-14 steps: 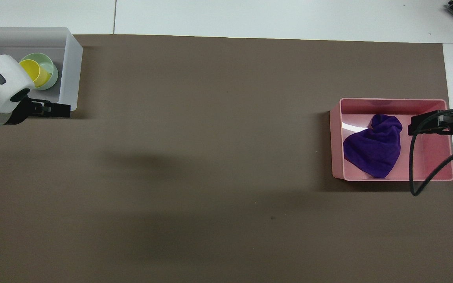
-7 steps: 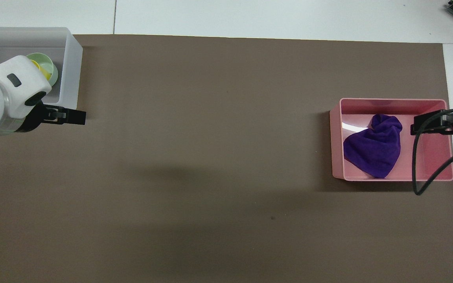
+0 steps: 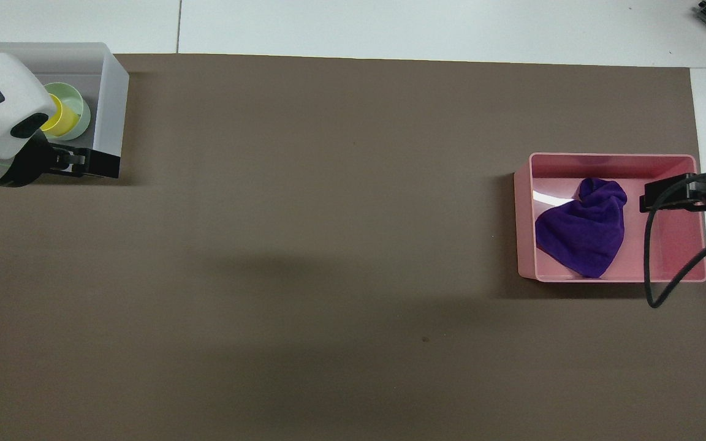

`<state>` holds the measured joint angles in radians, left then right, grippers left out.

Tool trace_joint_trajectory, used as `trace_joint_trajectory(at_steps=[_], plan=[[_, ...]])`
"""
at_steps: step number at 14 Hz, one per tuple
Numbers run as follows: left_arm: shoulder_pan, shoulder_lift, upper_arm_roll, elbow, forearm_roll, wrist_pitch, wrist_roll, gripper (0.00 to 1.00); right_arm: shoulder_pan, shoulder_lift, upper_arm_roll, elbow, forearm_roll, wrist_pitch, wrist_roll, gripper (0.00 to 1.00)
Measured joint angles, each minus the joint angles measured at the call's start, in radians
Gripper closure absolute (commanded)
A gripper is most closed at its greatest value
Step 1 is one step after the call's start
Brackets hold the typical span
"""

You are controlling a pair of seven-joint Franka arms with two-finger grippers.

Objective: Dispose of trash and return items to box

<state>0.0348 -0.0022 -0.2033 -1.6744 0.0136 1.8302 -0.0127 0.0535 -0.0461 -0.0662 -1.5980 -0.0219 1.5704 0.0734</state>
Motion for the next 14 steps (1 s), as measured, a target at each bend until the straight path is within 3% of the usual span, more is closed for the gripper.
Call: trace_joint_trajectory(at_steps=[5, 14], plan=[[-0.008, 0.0, 0.019, 0.016, 0.0, 0.0, 0.015, 0.0, 0.001, 0.0, 0.001, 0.001, 0.0, 0.0, -0.003, 0.0], [-0.112, -0.001, 0.112, 0.011, 0.0, -0.052, 0.024, 0.0, 0.001, -0.001, 0.002, 0.001, 0.0, -0.002, -0.003, 0.0]])
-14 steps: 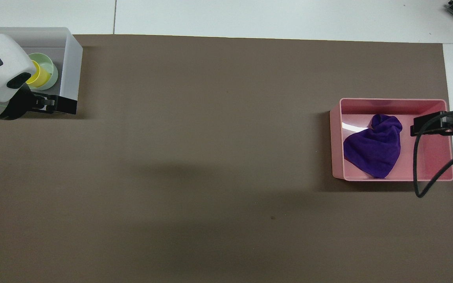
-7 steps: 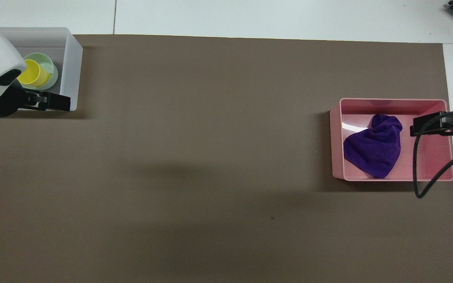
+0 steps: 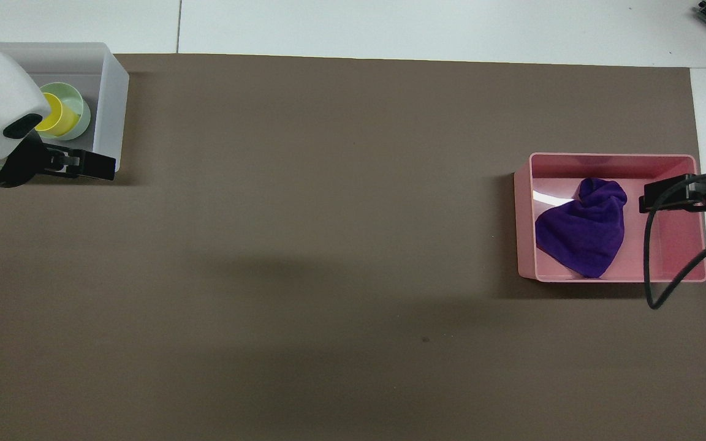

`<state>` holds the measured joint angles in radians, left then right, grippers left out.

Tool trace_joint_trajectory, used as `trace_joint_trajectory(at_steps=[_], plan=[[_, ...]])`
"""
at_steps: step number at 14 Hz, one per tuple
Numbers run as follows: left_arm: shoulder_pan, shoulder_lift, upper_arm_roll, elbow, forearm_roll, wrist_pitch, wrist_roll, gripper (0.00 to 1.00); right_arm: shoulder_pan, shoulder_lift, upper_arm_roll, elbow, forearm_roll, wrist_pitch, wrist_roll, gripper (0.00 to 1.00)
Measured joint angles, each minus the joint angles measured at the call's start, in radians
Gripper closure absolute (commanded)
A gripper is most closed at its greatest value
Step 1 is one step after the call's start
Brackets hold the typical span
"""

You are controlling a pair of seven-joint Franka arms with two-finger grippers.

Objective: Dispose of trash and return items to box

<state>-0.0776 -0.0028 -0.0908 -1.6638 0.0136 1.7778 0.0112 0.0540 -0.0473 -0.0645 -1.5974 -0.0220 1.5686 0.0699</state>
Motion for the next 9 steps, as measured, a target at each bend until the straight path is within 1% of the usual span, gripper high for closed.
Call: trace_joint_trajectory(at_steps=[3, 9], plan=[[-0.009, -0.001, 0.014, 0.0, 0.0, -0.029, 0.0, 0.0, 0.0, -0.001, 0.0, 0.0, 0.0, 0.0, 0.0, 0.0], [-0.009, -0.001, 0.026, 0.0, 0.0, -0.046, 0.0, 0.0, 0.0, -0.002, 0.0, 0.0, 0.0, 0.0, 0.0, 0.0]])
